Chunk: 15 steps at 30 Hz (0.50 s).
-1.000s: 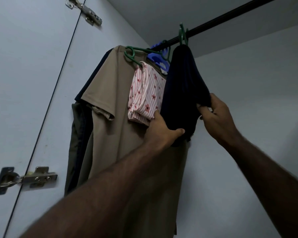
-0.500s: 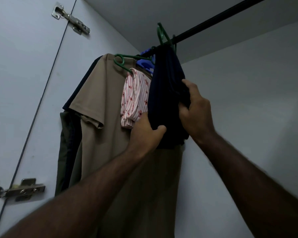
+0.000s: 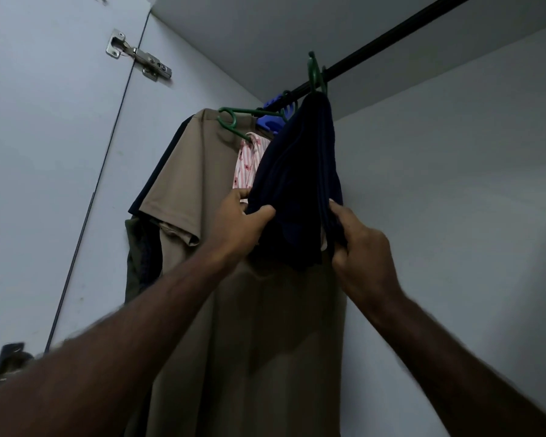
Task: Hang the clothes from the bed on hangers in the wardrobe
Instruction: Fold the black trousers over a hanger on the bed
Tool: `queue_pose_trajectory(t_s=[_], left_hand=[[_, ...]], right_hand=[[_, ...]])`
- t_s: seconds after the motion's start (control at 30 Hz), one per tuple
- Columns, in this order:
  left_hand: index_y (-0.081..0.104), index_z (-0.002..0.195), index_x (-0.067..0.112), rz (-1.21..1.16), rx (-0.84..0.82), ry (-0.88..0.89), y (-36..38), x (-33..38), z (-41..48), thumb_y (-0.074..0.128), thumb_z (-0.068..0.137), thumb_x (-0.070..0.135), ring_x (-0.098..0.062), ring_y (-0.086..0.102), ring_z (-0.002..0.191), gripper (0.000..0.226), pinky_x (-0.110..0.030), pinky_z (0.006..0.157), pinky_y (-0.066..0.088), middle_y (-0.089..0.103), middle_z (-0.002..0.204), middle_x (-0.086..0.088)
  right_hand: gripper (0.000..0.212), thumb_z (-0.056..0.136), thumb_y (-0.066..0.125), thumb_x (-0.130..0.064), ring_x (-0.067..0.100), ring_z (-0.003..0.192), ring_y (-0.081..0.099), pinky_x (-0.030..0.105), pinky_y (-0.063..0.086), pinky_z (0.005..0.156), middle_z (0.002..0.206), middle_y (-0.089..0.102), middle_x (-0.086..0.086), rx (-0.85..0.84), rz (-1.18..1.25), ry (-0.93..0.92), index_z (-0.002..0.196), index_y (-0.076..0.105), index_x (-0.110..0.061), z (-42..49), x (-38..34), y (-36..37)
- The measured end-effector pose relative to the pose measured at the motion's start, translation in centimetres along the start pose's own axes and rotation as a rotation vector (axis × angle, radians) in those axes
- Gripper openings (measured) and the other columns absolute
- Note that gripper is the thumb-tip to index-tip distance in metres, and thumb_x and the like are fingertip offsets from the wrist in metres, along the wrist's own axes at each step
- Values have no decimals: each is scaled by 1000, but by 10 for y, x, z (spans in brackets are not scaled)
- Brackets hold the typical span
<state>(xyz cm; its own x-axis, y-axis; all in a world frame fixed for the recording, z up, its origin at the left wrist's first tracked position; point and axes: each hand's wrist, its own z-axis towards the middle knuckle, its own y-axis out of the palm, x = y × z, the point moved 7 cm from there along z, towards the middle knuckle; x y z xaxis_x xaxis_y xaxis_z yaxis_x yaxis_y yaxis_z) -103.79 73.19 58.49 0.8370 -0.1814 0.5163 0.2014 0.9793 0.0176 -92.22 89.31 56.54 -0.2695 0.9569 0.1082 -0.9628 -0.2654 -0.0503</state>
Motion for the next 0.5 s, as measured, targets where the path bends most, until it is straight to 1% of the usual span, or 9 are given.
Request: queue_pose_trajectory(t_s=[0.07, 0.1, 0.17, 0.2, 0.27, 0.33, 0.4, 0.43, 0.5], left_hand=[[42, 137, 14, 6, -19, 15, 2, 5, 3, 63, 91, 22, -20, 67, 96, 51, -36, 70, 59, 63, 117, -6], [42, 136, 14, 11, -31, 24, 4, 7, 4, 63, 91, 23, -20, 67, 97, 51, -35, 70, 59, 63, 118, -6], [42, 138, 14, 12, -41, 43, 5, 10, 6, 63, 90, 23, -19, 67, 100, 53, -36, 80, 59, 62, 121, -7], [41, 138, 13, 18, -47, 47, 6, 11, 7, 64, 90, 24, -19, 66, 102, 55, -37, 83, 59, 61, 123, -7], [39, 140, 14, 34, -66, 49, 6, 11, 8, 64, 90, 25, -20, 64, 105, 57, -38, 85, 58, 58, 127, -8], [38, 141, 14, 38, -79, 53, 6, 11, 8, 65, 88, 28, -21, 63, 107, 61, -40, 85, 58, 56, 129, -9], [40, 140, 14, 28, -92, 54, 10, 13, 8, 66, 82, 34, -22, 63, 108, 68, -41, 87, 58, 57, 129, -9], [41, 139, 13, 24, -96, 53, 12, 14, 8, 66, 79, 35, -21, 64, 107, 68, -40, 86, 58, 58, 128, -9], [43, 136, 12, 29, -104, 54, 17, 15, 10, 67, 83, 29, -20, 65, 105, 61, -37, 85, 58, 59, 125, -9]], right_hand=[[63, 82, 58, 12, 27, 91, 69, 19, 49, 84, 111, 71, 14, -5, -11, -4, 142, 50, -8, -6, -5, 6], [64, 81, 60, 14, 27, 91, 70, 13, 45, 86, 111, 71, 14, -11, -19, -3, 141, 51, -7, -9, -6, 9], [65, 76, 64, 17, 27, 87, 71, 5, 35, 86, 107, 72, 15, -6, -35, -6, 137, 53, -3, -14, -10, 12], [65, 74, 65, 18, 27, 84, 71, 3, 32, 86, 104, 73, 16, -4, -39, -4, 136, 54, -1, -17, -11, 12], [66, 72, 64, 20, 27, 78, 71, 1, 29, 85, 98, 73, 16, -8, -38, 6, 134, 56, 0, -22, -11, 10], [67, 73, 61, 21, 23, 72, 67, 1, 32, 81, 93, 73, 17, -19, -27, 30, 136, 54, -1, -22, -9, 6], [66, 79, 58, 17, 19, 74, 65, 5, 40, 73, 93, 72, 15, -38, -28, 71, 141, 50, -7, -18, -5, 2], [66, 83, 57, 14, 20, 79, 66, 8, 43, 75, 97, 72, 14, -41, -20, 83, 143, 47, -9, -14, -3, 1], [64, 86, 55, 11, 23, 89, 67, 13, 47, 83, 106, 71, 13, -22, 21, 84, 146, 44, -12, -7, -4, -2]])
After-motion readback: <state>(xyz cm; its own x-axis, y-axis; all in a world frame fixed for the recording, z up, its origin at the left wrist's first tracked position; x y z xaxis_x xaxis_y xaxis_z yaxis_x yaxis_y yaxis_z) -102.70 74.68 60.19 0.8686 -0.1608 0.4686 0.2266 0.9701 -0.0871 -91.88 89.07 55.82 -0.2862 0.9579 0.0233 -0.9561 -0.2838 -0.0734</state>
